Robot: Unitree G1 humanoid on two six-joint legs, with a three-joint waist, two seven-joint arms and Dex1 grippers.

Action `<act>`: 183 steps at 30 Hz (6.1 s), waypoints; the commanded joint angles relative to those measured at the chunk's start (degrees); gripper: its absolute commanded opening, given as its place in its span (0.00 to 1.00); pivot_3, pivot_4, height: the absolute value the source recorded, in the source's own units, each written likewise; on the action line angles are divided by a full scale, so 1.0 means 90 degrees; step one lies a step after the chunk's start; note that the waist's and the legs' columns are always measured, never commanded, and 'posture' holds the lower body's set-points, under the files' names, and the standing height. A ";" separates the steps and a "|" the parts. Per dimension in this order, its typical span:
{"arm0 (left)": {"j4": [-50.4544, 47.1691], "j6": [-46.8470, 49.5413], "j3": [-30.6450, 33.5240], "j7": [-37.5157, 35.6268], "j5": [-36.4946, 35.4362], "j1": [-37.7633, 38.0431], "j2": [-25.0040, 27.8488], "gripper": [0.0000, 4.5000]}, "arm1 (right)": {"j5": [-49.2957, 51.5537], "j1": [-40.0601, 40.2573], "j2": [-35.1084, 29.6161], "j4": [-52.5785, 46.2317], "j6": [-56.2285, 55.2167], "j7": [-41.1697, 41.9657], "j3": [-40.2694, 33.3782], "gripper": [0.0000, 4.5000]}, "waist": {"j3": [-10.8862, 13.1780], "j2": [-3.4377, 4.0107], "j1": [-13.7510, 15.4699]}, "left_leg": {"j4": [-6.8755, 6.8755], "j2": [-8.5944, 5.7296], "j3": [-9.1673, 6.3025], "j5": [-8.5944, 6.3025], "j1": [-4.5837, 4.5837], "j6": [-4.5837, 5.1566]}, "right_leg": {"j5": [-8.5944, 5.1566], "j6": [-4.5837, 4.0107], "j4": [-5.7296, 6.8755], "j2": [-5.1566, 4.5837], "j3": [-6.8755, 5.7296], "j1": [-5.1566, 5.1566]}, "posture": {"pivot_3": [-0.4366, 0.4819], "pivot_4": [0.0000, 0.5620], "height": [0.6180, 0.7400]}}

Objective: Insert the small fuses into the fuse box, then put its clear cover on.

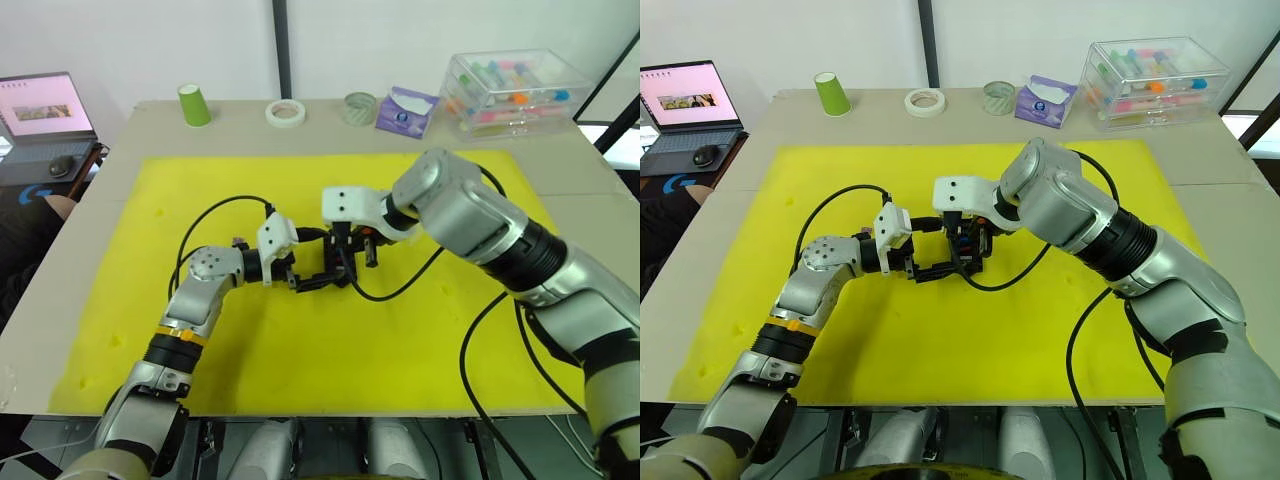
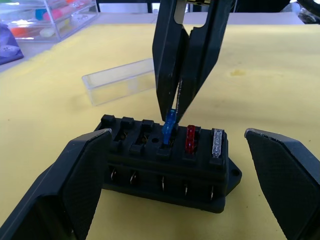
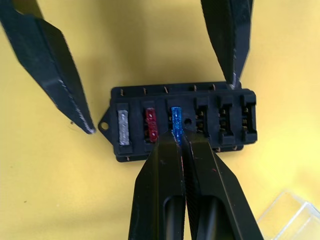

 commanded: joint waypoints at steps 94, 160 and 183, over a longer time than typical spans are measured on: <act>0.0078 -0.0072 0.0031 0.0034 0.0031 -0.0192 -0.0067 1.00 | -0.0144 0.0004 0.0222 0.0198 -0.0305 0.0569 -0.0499 0.14 | -0.0002 -0.0002 -0.0008 | 0.0001 0.0000 0.0000 0.0000 0.0001 0.0000 | 0.0000 0.0000 0.0004 0.0000 -0.0001 0.0000 | 0.48 0.27 1.00; 0.0085 0.0097 -0.0013 -0.0146 0.0020 -0.0245 -0.0052 1.00 | 0.0943 0.1838 0.0097 0.0147 -0.0982 -0.0661 -0.1694 0.00 | -0.0003 -0.0003 0.0008 | 0.0003 -0.0002 -0.0002 0.0000 0.0002 0.0000 | 0.0000 0.0000 0.0004 -0.0002 -0.0002 0.0004 | 0.48 0.27 1.00; -0.0466 0.0255 0.0152 -0.0396 -0.0224 -0.0135 0.0279 1.00 | 0.1553 0.1529 0.0351 -0.0477 -0.0145 -0.0814 -0.2619 0.00 | -0.0008 -0.0007 0.0001 | 0.0001 -0.0002 -0.0004 0.0000 0.0007 0.0000 | 0.0000 0.0000 0.0001 -0.0002 -0.0003 0.0010 | 0.48 0.27 1.00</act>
